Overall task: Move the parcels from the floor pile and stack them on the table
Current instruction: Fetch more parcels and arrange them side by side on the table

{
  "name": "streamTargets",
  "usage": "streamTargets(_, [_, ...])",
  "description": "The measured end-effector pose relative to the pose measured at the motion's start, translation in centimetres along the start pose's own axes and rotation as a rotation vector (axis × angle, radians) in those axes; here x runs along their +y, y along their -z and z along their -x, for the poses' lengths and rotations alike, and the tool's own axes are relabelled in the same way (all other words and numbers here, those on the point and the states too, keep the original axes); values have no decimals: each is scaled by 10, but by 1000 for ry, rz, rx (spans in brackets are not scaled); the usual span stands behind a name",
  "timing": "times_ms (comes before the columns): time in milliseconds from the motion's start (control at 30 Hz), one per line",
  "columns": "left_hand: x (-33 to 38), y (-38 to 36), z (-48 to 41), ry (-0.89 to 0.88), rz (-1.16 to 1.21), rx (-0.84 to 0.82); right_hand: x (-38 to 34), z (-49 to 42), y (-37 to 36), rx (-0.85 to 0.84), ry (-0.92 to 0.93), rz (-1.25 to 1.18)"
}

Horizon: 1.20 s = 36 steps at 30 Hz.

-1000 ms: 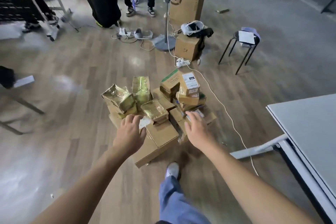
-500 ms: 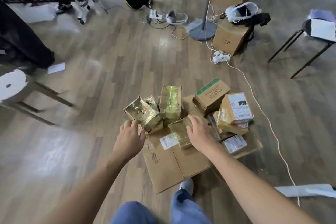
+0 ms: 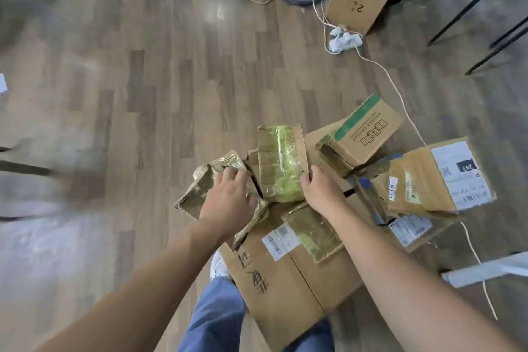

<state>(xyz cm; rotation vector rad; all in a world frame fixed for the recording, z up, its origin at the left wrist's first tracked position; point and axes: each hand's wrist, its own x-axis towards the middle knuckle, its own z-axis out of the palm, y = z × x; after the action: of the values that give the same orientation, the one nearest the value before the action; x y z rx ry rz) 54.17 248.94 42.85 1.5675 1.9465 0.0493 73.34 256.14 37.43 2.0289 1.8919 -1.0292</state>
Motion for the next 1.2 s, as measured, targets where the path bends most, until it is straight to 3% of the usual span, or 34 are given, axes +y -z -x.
streamTargets(100, [-26,-1,-13,-12,3,-15,-7,-13,-21,-21,-131,-41])
streamTargets(267, [-68,8,-25,77,-79,141,-24,-1,-38,215,-166,84])
streamTargets(367, [-94,9,-39,315,92,-94,-38,12,-50,208,-96,90])
streamTargets(433, [-107,8,-44,358,153,-237,-48,21,-60,123,-49,13])
streamTargets(567, [-114,13,-36,280,96,-183,-68,47,-74,-103,-46,-176])
streamTargets(733, [-106,53,-6,199,297,-21,-81,88,-37,-103,-96,-292])
streamTargets(967, [-28,111,28,-40,476,36,-68,147,62,38,-161,-409])
streamTargets(1100, [51,120,57,-239,522,102,-17,196,106,110,-216,-479])
streamTargets(1200, [117,110,90,-340,469,157,33,249,129,257,-228,-558])
